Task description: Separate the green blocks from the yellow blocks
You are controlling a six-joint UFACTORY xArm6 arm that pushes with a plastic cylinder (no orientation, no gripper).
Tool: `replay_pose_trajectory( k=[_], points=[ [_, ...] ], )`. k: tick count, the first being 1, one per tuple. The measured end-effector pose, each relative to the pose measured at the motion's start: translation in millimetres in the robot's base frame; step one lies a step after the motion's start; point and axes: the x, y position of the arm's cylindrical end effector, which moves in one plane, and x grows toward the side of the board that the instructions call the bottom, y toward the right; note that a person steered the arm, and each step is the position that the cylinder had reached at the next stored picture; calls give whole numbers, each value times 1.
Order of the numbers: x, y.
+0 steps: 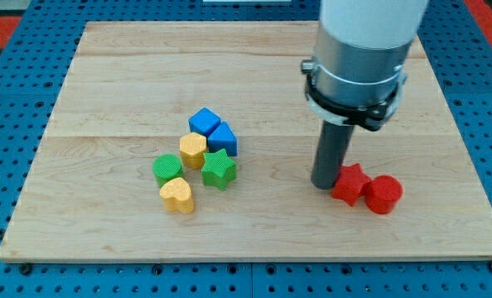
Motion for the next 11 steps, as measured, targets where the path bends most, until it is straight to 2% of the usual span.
replay_pose_trajectory(
  k=[1,2,3,4,5,6,7,9,11],
  points=[
    [0,5],
    [18,-81],
    [65,-185],
    [33,-255],
    [-3,-234],
    [6,-223],
    [-31,-215],
    [-5,-164],
    [-4,-61]
  ],
)
